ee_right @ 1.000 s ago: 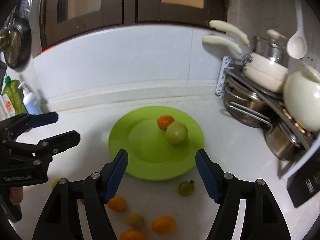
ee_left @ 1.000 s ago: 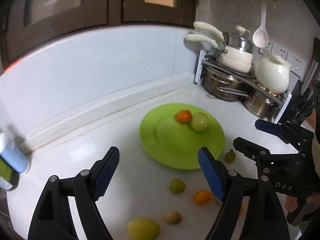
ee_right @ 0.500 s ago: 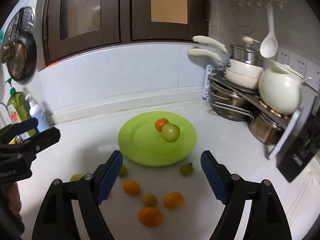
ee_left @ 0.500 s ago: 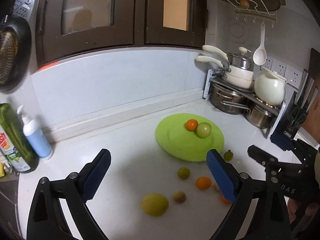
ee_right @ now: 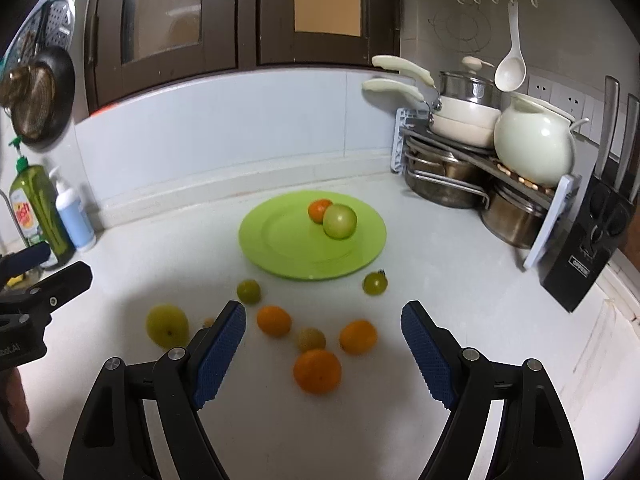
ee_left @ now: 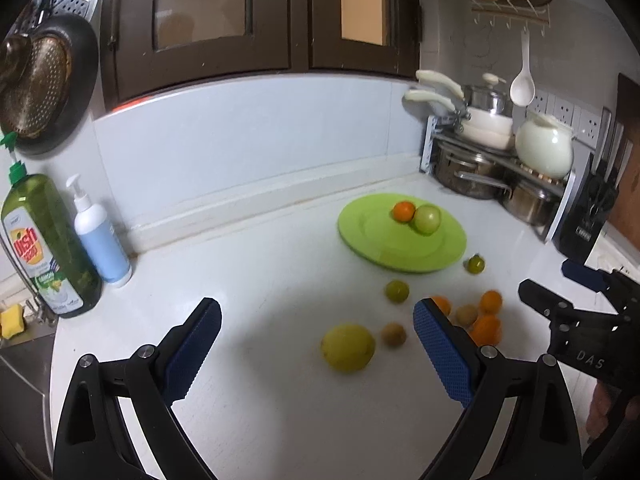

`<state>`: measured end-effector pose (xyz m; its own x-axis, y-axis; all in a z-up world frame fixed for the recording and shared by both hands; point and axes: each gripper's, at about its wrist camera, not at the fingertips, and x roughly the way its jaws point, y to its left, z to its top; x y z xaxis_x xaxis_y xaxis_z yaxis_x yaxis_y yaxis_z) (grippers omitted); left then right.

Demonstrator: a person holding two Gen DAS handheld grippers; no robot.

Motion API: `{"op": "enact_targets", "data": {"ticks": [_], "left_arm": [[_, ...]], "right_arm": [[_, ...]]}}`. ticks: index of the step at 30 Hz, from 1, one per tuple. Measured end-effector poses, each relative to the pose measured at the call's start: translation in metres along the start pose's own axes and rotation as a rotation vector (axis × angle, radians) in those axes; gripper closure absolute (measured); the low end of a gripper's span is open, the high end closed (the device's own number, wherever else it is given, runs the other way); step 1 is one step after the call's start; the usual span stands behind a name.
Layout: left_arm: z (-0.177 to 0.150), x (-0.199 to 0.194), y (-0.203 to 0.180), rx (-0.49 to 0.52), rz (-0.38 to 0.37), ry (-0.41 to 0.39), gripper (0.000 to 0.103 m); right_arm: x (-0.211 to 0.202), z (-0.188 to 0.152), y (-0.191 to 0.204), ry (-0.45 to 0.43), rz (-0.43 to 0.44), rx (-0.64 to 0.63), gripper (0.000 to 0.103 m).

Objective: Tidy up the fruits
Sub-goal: 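Lift both open tools away from the plate toward the loose fruits, then grasp the large yellow pear with the left tool while the right tool grasps an orange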

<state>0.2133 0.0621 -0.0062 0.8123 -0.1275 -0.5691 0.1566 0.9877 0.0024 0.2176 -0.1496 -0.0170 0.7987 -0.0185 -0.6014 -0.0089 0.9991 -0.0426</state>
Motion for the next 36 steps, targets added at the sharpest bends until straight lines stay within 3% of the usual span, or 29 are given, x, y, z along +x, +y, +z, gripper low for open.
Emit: {"op": "enact_targets", "data": {"ticks": [10, 21, 29, 36], "left_arm": [[-0.036, 0.028, 0.004, 0.019, -0.041, 0.103, 0.005], [-0.041, 0.072, -0.003, 0.063, -0.09, 0.159, 0.008], [-0.035, 0.099, -0.008, 0.063, -0.133, 0.186, 0.021], [-0.035, 0.11, -0.013, 0.063, -0.174, 0.212, 0.043]], "right_arm": [[0.017, -0.034, 0.009, 0.09, -0.001, -0.008, 0.022], [0.047, -0.046, 0.005, 0.158, -0.008, 0.025, 0.023], [0.069, -0.046, 0.0, 0.192, 0.001, 0.046, 0.033], [0.08, -0.048, -0.003, 0.22, 0.022, 0.054, 0.048]]}}
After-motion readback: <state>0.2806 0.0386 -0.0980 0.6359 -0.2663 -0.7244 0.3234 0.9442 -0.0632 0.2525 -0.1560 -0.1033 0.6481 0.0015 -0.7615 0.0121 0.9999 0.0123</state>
